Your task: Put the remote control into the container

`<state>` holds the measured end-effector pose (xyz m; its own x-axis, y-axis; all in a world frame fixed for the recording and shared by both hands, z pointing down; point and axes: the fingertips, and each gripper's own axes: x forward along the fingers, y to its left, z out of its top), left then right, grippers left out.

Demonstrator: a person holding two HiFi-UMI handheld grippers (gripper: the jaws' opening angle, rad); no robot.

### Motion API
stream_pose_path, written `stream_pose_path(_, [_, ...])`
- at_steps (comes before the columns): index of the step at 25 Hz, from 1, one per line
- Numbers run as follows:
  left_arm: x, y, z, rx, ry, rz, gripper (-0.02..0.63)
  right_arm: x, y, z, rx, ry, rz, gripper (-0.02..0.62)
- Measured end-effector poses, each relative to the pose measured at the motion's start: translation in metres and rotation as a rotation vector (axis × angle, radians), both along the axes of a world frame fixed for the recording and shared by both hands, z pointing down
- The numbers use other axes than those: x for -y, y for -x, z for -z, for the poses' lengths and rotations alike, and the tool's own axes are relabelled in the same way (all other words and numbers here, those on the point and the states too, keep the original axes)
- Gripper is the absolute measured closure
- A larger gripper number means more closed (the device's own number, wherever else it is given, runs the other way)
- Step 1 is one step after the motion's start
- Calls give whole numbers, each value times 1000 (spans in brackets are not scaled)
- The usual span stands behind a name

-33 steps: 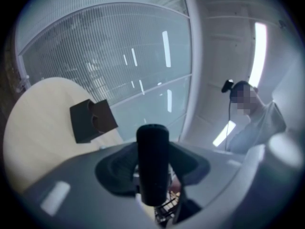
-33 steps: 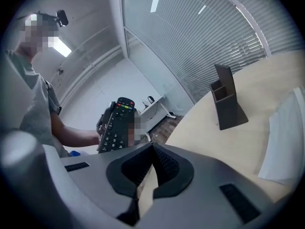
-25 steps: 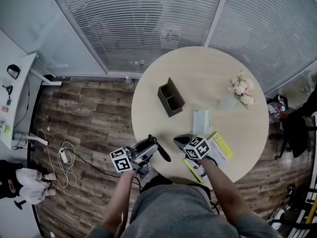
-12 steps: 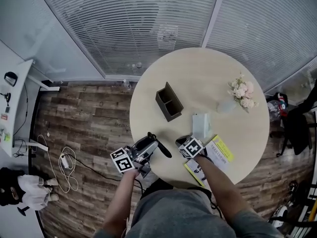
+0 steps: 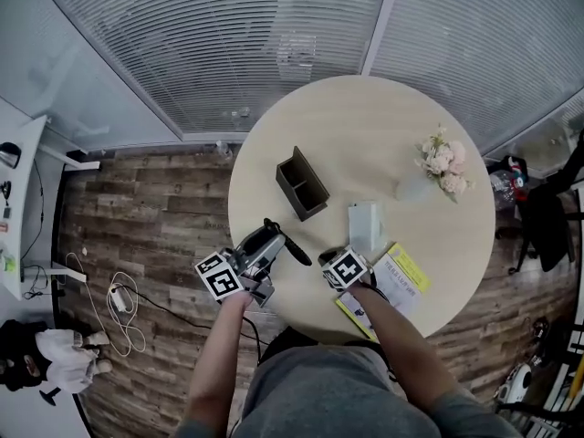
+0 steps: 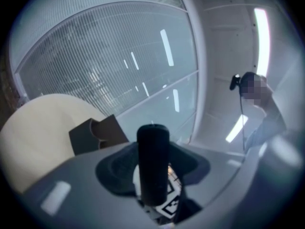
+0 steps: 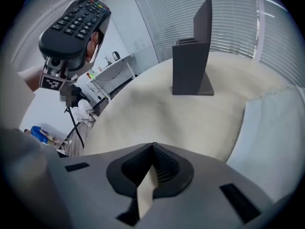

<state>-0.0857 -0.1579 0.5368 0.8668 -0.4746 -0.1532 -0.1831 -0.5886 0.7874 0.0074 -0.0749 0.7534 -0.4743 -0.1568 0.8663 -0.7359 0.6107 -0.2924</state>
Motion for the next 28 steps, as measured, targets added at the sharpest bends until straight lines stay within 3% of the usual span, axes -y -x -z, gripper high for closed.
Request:
stream_pose_path(4, [25, -10, -2, 25, -14, 13, 416, 3, -2, 0, 23, 25, -37, 580])
stream_pose_path(9, [53, -17, 1, 23, -31, 35, 416, 0, 2, -1, -5, 40, 15, 580])
stream_pose_path(19, [85, -26, 6, 35, -62, 51, 416, -1, 2, 1, -11, 68, 10, 580])
stream_pose_path(24, [98, -25, 14, -10, -69, 87, 416, 0, 3, 1, -19, 68, 35, 580])
stream_pose_path(28, [107, -28, 17, 16, -107, 95, 416, 0, 4, 2, -19, 59, 54, 580])
